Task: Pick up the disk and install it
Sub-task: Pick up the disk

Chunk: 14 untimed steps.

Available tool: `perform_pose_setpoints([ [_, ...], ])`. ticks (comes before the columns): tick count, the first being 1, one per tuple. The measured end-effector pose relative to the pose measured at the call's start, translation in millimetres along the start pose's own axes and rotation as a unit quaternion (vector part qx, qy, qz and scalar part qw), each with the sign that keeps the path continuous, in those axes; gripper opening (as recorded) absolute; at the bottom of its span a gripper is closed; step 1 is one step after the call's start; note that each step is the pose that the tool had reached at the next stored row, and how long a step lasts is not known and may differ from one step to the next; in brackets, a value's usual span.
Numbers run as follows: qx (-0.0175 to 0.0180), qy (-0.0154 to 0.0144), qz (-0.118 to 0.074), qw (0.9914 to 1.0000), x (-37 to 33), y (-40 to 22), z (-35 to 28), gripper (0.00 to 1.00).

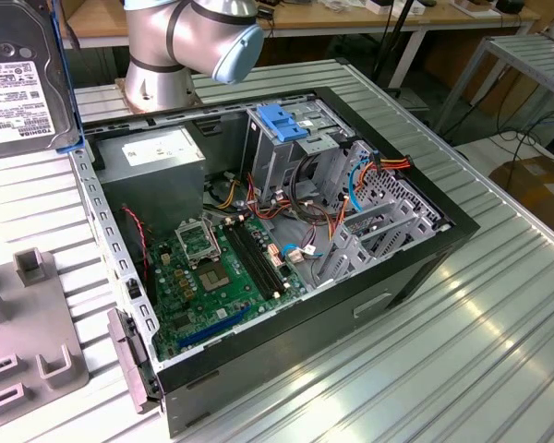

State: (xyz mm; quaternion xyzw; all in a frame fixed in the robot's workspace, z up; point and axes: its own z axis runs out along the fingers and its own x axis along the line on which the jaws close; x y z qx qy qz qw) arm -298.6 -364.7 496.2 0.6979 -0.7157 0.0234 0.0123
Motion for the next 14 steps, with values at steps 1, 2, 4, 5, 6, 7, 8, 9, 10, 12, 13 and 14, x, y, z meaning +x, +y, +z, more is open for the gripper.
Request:
perform_pose_setpoints([
  [1,0.0,0.0,0.0,1.0,0.2,-1.0,0.1,0.37],
  [2,0.0,0.0,0.0,1.0,0.4,-1.9,0.3,0.37],
  [4,0.0,0.0,0.0,1.0,1.6,-3.3,0.8,0.37],
  [5,0.0,0.0,0.0,1.0,2.6,-4.3,1.0,0.37],
  [6,0.0,0.0,0.0,1.0,3.8,-5.4,1.2,0.37],
  [7,0.0,-0.0001,0.0,1.0,5.4,-6.7,1.6,0.37],
  [8,0.0,-0.0003,0.0,1.0,6.3,-8.0,1.8,0.37],
  [9,-0.0001,-0.0011,0.0,1.0,7.4,-9.8,2.2,0.37],
  [10,-0.0001,-0.0018,0.0,1.0,8.2,-11.4,2.5,0.37],
  [12,-0.0001,-0.0046,0.0,0.99999,9.6,-15.8,3.2,0.37],
  [13,-0.0002,-0.005,0.0,0.99999,9.9,-17.3,3.3,0.37],
  [14,-0.0001,-0.005,0.0,0.99999,10.0,-18.5,3.4,0.37],
])
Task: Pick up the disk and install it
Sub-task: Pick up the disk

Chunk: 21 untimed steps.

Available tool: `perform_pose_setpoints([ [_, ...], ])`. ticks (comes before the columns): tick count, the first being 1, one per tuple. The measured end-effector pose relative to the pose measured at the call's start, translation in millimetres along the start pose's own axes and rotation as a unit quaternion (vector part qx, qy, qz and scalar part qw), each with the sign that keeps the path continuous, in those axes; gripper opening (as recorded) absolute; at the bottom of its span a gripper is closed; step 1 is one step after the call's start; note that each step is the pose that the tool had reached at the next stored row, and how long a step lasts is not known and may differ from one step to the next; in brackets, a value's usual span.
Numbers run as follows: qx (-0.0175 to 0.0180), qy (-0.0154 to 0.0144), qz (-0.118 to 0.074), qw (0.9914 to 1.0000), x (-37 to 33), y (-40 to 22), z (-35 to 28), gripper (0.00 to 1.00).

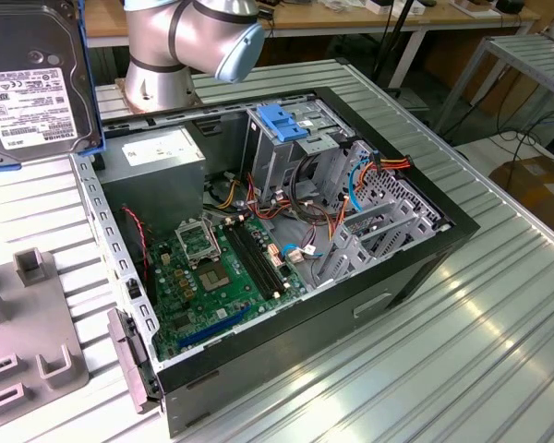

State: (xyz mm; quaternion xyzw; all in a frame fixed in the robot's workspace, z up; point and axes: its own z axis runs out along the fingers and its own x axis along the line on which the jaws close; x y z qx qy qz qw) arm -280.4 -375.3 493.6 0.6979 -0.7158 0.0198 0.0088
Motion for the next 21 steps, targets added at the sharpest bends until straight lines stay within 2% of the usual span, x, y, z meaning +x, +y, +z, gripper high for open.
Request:
perform_pose_setpoints([
  [21,0.0,0.0,0.0,1.0,1.0,-23.1,1.7,0.37],
])
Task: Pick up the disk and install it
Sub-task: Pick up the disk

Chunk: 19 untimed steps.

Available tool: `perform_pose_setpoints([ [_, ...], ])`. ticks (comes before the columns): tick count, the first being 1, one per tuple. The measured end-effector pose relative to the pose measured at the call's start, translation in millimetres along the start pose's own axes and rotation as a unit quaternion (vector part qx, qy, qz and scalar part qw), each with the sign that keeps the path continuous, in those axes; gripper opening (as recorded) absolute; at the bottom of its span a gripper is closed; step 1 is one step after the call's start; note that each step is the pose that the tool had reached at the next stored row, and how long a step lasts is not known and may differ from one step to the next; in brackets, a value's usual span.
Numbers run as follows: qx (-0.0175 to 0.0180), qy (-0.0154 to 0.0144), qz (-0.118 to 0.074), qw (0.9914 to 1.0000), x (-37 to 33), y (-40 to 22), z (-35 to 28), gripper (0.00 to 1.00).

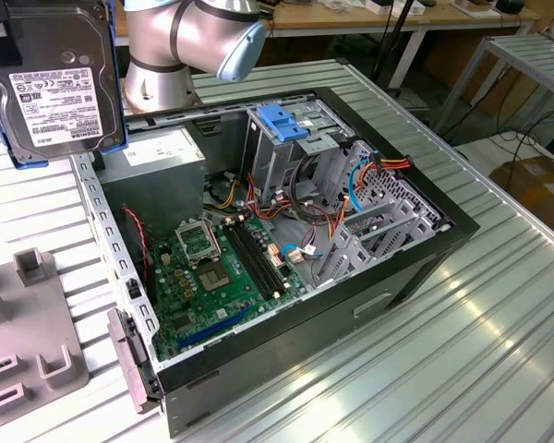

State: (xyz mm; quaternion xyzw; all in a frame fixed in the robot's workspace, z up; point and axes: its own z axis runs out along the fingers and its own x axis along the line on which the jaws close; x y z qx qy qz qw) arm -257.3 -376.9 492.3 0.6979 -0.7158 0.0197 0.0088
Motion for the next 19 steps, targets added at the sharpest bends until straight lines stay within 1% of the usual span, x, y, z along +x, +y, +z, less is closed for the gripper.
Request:
perform_pose_setpoints([
  [3,0.0,0.0,0.0,1.0,-0.1,-4.2,0.2,0.37],
  [7,0.0,0.0,0.0,1.0,-0.2,-8.1,0.2,0.37],
  [8,0.0,0.0,0.0,1.0,-0.3,-10.2,0.3,0.37],
  [11,0.0,0.0,0.0,1.0,-0.4,-13.3,0.4,0.37],
  [13,0.0,0.0,0.0,1.0,-0.4,-16.5,0.5,0.37],
  [19,0.0,0.0,0.0,1.0,-0.6,-21.8,0.7,0.37],
])
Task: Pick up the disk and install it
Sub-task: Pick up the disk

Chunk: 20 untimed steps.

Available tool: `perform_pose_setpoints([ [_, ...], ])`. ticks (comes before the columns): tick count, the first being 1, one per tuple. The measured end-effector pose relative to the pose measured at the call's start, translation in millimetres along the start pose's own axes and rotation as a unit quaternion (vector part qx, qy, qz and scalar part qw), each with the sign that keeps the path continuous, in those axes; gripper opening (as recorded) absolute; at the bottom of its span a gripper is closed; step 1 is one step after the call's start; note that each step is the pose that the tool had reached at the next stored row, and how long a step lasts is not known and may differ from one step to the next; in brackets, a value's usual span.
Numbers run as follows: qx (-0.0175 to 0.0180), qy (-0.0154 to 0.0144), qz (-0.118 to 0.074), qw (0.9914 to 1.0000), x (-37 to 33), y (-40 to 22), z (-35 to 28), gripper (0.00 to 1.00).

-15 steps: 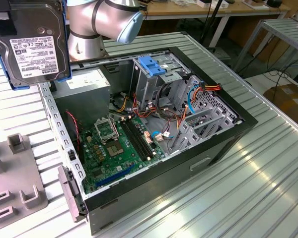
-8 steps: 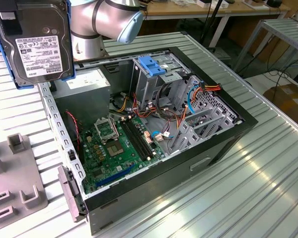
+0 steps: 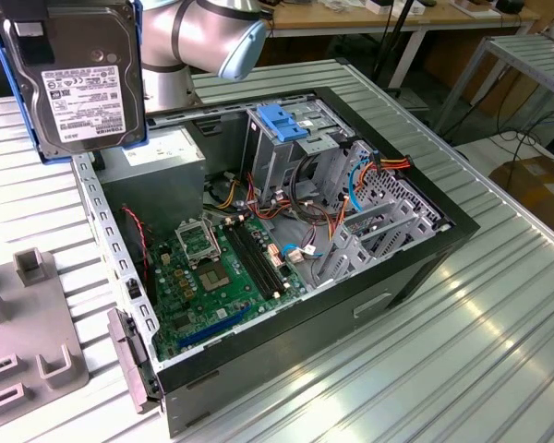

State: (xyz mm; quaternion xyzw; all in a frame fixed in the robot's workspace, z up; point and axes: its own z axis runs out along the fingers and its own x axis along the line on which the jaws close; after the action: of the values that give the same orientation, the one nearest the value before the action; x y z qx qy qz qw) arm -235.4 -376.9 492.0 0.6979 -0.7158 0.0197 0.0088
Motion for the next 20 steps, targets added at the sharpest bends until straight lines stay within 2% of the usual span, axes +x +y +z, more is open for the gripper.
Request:
perform_pose_setpoints([
  [17,0.0,0.0,0.0,1.0,-0.5,-19.5,0.7,0.37],
  [20,0.0,0.0,0.0,1.0,-0.6,-25.1,1.0,0.37],
])
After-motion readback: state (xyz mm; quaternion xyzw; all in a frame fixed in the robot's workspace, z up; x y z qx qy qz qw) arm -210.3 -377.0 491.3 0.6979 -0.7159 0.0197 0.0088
